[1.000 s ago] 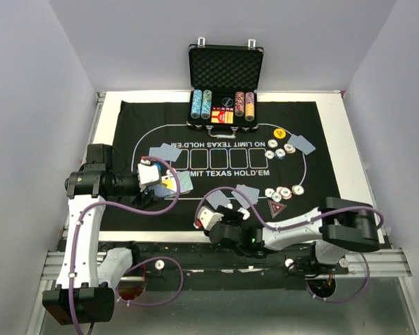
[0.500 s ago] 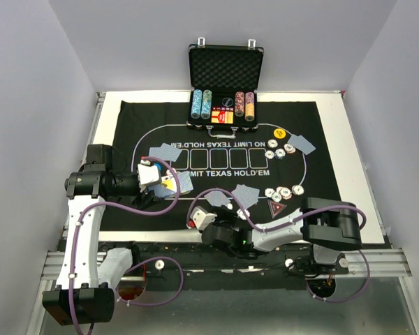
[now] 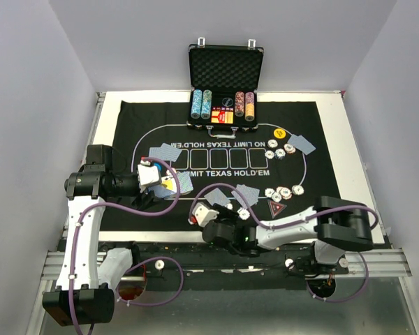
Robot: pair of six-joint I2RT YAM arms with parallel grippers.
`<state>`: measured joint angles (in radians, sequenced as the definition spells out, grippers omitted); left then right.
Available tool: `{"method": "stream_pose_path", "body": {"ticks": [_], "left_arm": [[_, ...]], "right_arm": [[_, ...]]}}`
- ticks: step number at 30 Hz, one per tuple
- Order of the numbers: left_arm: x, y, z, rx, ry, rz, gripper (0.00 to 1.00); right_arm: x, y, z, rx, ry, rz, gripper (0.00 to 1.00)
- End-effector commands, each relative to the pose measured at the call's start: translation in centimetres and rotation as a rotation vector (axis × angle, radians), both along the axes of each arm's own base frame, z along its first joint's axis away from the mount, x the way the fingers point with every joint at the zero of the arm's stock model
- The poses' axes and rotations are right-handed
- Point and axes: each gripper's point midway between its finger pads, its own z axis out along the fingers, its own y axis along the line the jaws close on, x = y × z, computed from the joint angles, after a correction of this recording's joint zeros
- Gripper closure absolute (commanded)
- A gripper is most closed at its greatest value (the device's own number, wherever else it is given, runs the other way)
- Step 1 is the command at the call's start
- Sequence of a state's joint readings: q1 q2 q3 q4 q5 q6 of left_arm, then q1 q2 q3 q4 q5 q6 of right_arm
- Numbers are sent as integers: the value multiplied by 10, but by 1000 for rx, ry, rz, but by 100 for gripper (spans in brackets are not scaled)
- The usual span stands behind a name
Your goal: Distribute texas hold em gaming equipment
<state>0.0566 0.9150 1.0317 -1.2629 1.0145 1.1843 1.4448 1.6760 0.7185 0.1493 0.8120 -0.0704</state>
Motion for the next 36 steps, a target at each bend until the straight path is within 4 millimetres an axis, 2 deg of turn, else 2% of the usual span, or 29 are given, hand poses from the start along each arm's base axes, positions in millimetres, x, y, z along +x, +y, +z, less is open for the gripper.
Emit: {"method": "stream_pose_path", "body": {"ticks": [1, 6, 19, 25, 30, 36], "left_arm": [[-6, -6, 5, -31, -20, -25, 55], [-5, -7, 7, -37, -26, -27, 55], [0, -5, 9, -35, -2, -7, 55], [1, -5, 9, -31, -10, -15, 55], [1, -5, 9, -32, -12, -15, 55], [0, -4, 4, -25, -5, -15, 55]], "right_arm": [[-11, -4, 21, 107, 73, -11, 36], [-10, -12, 33, 137, 50, -10, 35], [-6, -16, 9, -19, 1, 53, 34], [1, -9, 5, -24, -41, 51, 36], [5, -11, -3, -50, -66, 43, 37], [11, -12, -4, -38, -101, 18, 40]]}}
